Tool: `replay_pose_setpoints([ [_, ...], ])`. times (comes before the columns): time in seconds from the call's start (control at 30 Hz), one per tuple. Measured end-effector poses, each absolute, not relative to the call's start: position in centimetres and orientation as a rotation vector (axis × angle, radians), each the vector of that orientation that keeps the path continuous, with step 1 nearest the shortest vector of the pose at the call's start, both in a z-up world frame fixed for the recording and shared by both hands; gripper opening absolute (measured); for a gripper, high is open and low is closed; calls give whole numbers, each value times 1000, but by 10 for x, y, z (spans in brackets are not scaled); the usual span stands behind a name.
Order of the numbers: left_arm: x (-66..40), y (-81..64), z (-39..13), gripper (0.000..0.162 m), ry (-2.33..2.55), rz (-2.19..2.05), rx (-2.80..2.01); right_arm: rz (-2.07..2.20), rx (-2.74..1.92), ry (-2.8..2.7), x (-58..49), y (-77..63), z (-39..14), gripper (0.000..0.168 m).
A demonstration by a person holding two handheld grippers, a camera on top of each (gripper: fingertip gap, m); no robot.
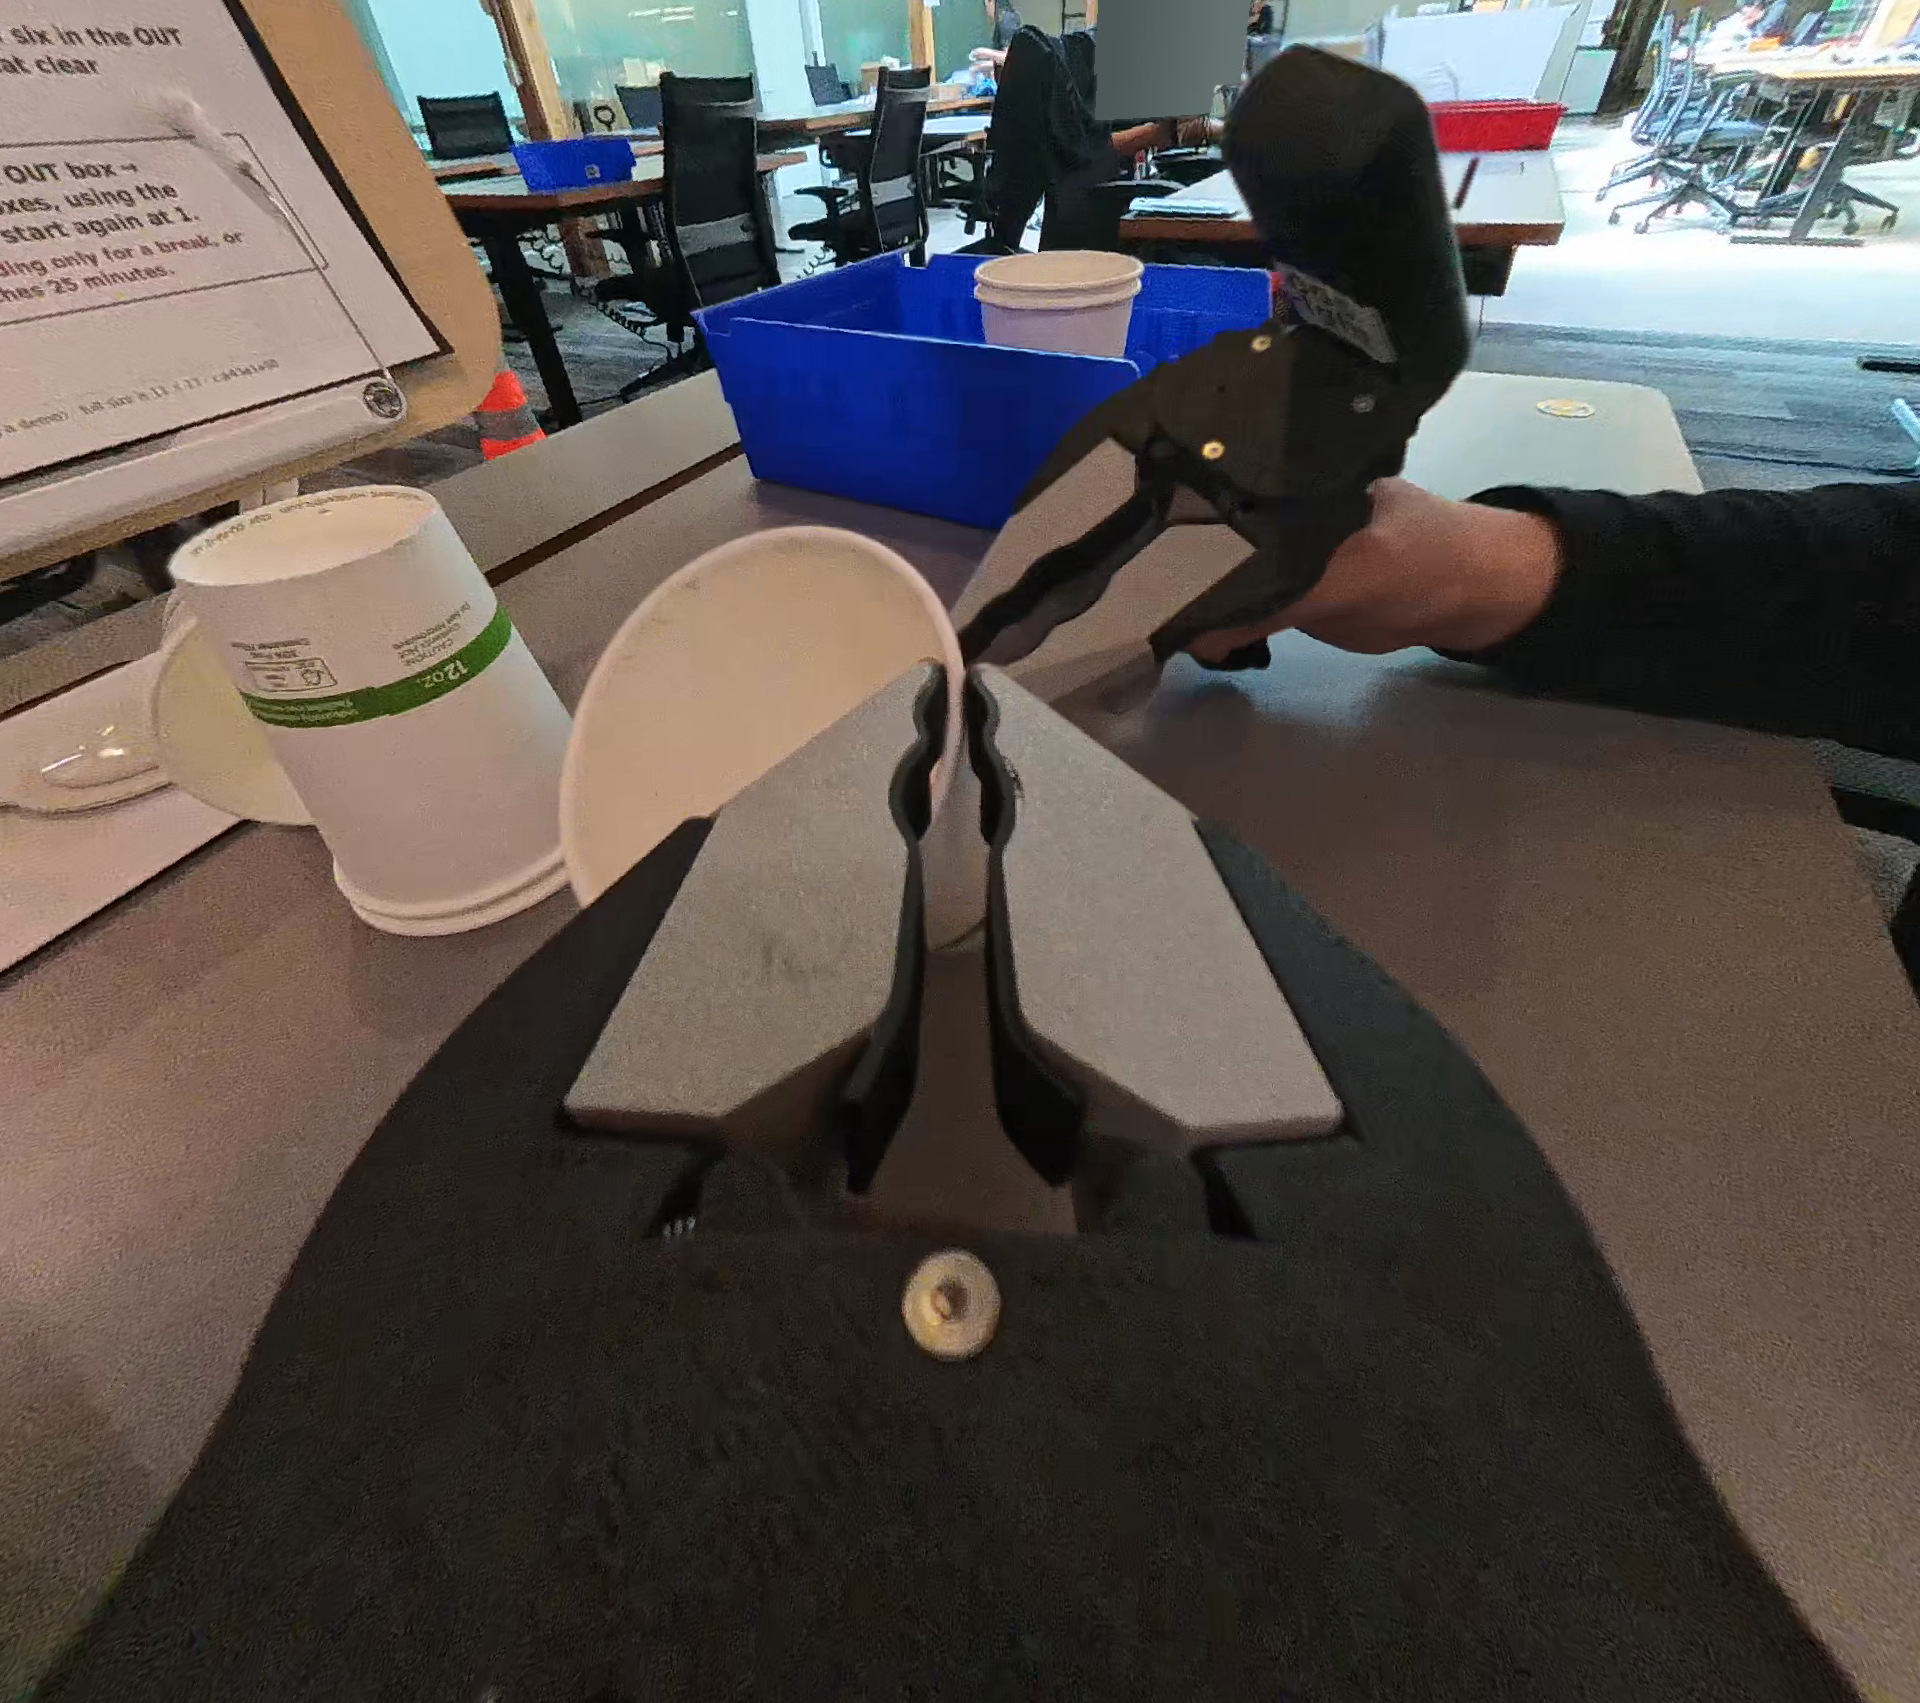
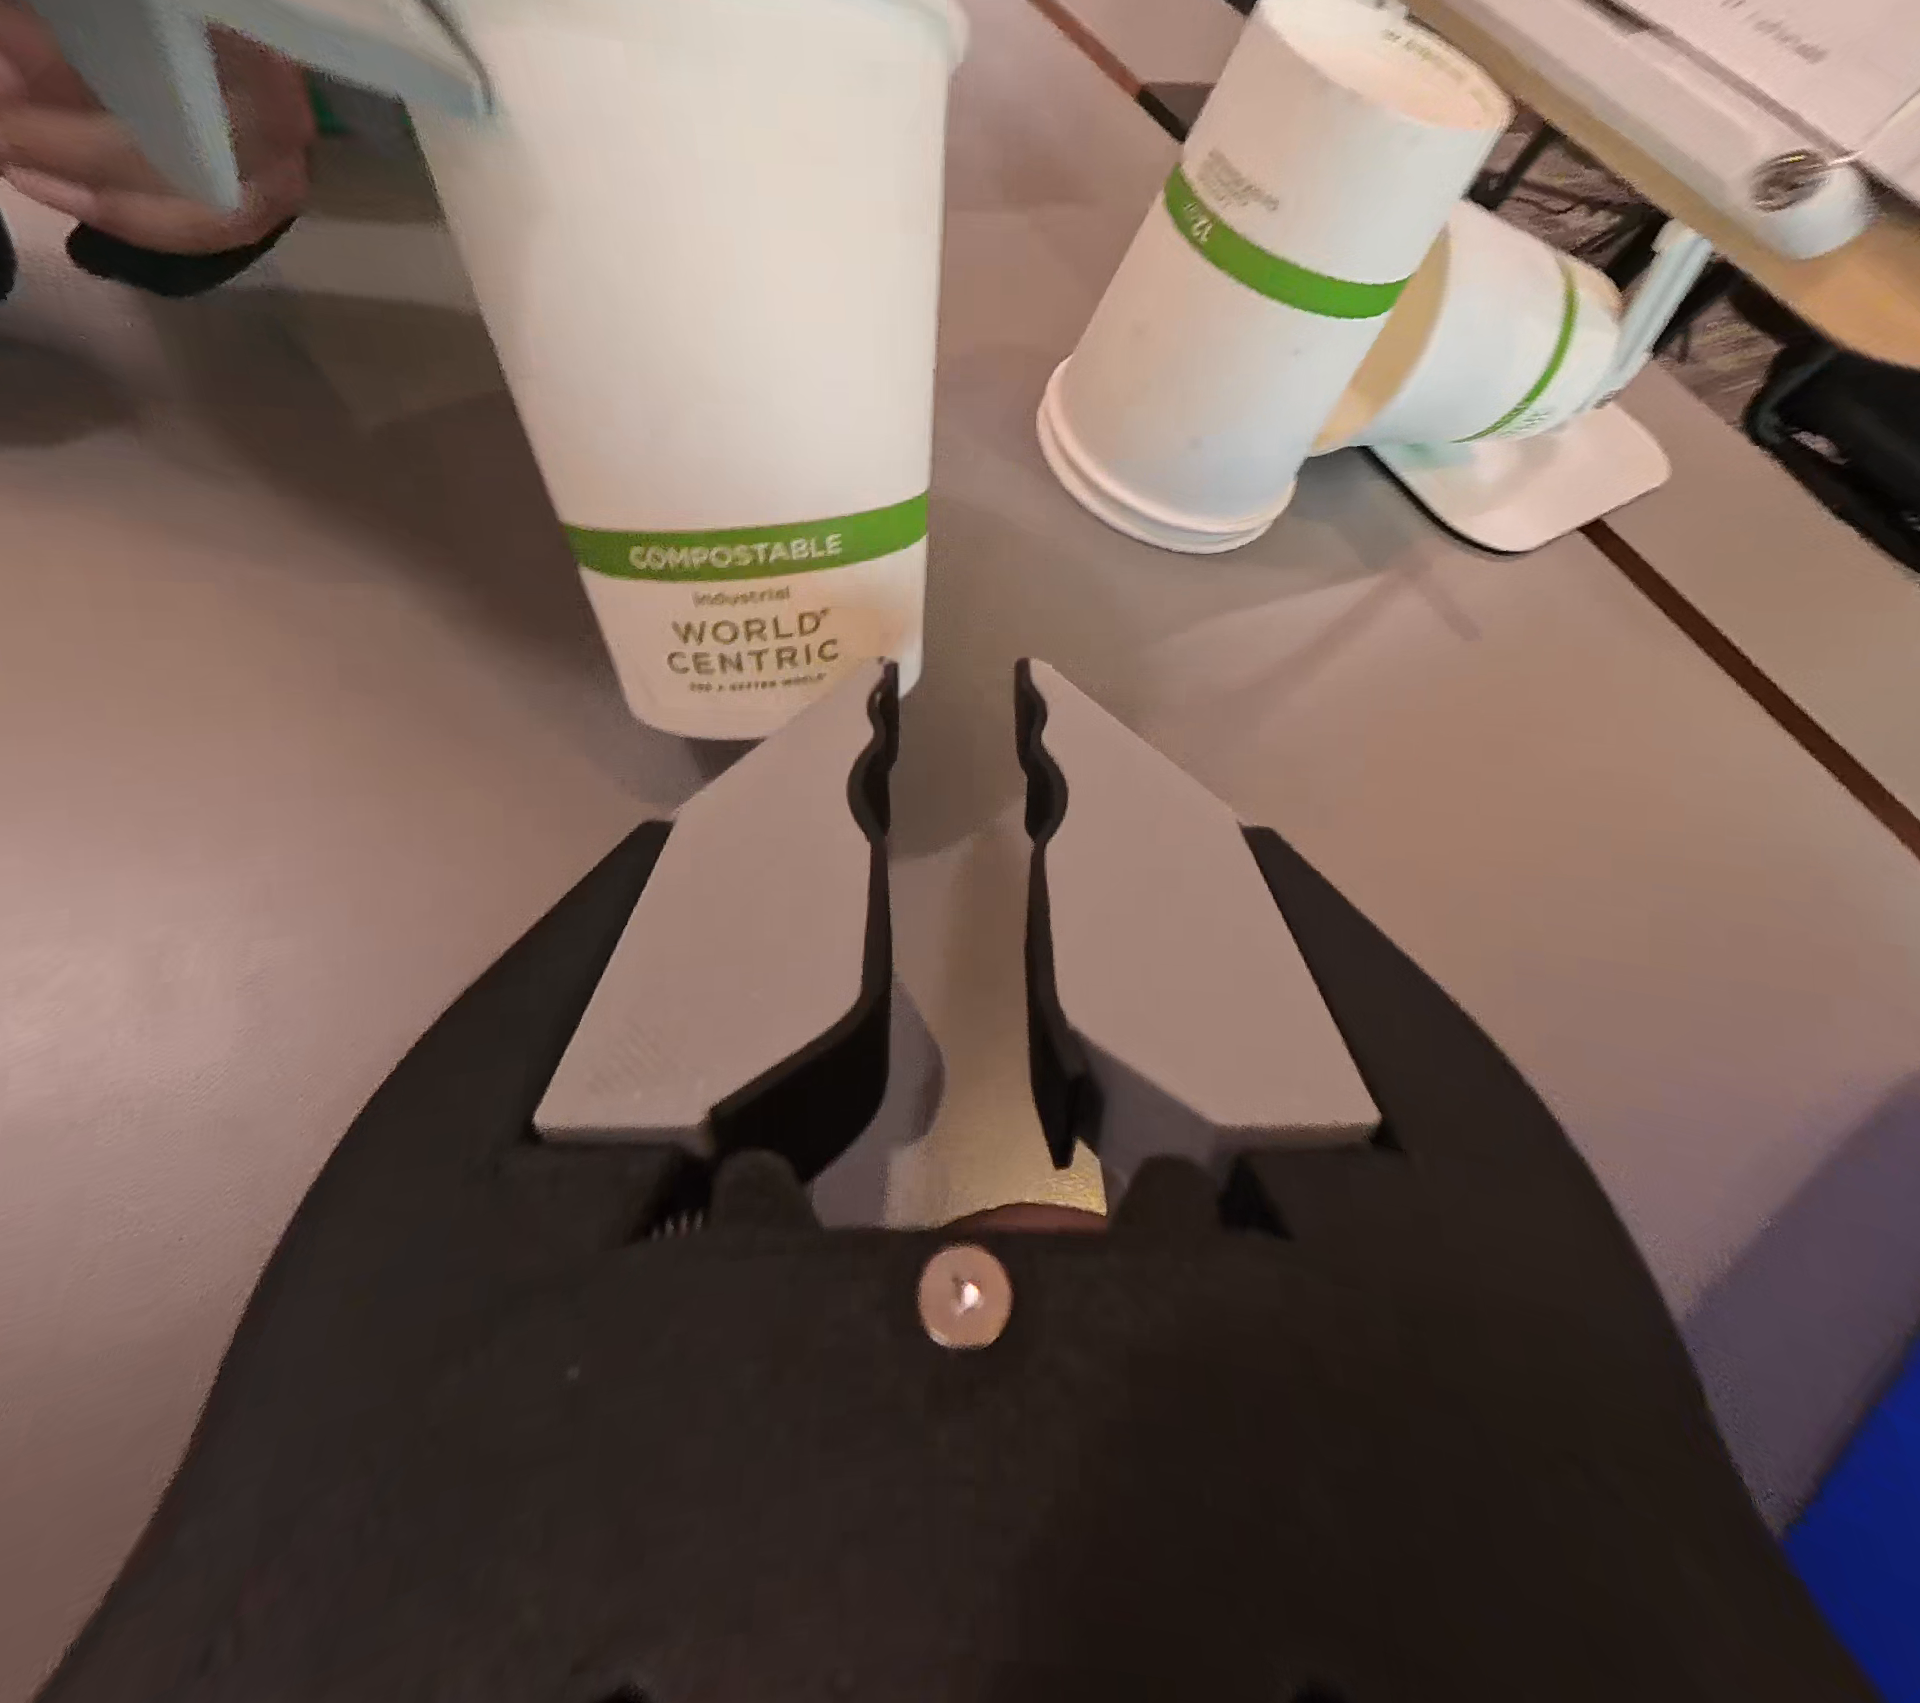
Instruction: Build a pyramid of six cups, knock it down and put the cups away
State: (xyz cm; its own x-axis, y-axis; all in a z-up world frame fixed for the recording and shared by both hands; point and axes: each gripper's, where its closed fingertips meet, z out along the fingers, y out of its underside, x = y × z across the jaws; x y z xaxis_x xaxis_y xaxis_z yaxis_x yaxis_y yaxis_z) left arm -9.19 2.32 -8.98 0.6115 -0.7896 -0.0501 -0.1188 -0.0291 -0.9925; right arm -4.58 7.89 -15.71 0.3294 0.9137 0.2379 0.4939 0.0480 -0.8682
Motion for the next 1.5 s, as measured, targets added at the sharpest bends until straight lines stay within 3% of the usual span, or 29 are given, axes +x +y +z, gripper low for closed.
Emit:
replay_pose_setpoints([
  [0.1,-91,24,-91,0,796,-615,-1530,501,-1577,-1382,-51,72,-167,5],
  [0.27,-80,19,-89,6,827,-581,-1483,417,-1561,-1520,-58,60,-185,19],
  [0.53,-83,17,-75,12,768,-599,-1435,379,-1522,-1513,-59,60,-177,23],
  [0.73,-108,15,-43,4,609,-669,-1329,461,-1540,-1379,-50,71,-156,23],
  [1.0,-156,67,-105,1,332,-522,-1749,644,-1459,-1282,-52,63,-126,27],
  [1.17,-139,68,-141,9,406,-564,-1914,808,-1320,-1227,-52,47,-95,31],
  [1.27,-122,62,-149,12,487,-609,-1934,971,-1152,-1256,-54,16,-72,25],
  [1.5,-102,52,-157,15,636,-583,-1937,879,-1159,-1356,-65,7,-89,28],
])
